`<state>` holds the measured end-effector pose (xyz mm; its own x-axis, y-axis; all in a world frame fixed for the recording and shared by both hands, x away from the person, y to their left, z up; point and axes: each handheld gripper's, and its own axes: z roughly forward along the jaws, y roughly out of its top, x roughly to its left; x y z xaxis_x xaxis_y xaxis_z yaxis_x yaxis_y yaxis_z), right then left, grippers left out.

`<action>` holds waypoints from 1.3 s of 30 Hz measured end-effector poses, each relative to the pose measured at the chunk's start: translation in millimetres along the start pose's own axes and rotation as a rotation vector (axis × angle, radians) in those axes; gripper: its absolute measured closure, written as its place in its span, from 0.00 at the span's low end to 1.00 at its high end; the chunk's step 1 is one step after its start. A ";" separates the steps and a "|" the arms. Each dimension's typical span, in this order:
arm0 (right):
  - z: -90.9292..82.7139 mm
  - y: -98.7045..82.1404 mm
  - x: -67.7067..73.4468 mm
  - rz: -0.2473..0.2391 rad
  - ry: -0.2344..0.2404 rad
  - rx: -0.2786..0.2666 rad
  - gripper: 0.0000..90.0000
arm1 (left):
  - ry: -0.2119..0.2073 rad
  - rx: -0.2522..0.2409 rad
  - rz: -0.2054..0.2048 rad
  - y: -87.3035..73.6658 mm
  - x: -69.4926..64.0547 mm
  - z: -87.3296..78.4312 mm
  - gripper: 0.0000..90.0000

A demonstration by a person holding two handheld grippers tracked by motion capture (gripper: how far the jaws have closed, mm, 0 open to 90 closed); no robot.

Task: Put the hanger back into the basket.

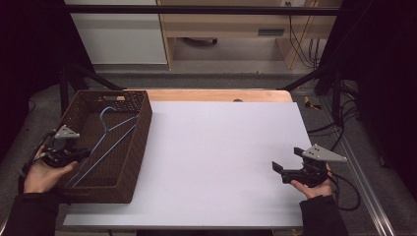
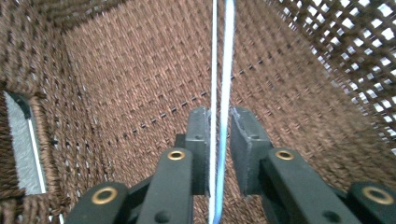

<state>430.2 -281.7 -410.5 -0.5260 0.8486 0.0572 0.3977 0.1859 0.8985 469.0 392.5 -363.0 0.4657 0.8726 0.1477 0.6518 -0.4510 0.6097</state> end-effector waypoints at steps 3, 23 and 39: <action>0.1 0.1 0.2 -0.001 0.001 -0.001 0.03 | -0.012 -0.053 -0.013 0.2 -0.6 -12.4 0.79; -2.1 1.1 0.3 0.002 0.009 -0.020 0.03 | -0.116 -0.454 -0.058 14.7 -74.7 -50.1 0.26; -4.7 1.7 0.0 0.002 0.027 -0.033 0.03 | -0.213 -0.523 -0.024 14.0 -126.4 -29.3 0.11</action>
<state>427.2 -283.7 -406.9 -0.5452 0.8353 0.0705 0.3744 0.1674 0.9120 401.7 281.4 -350.3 0.6003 0.7998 0.0020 0.3050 -0.2313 0.9238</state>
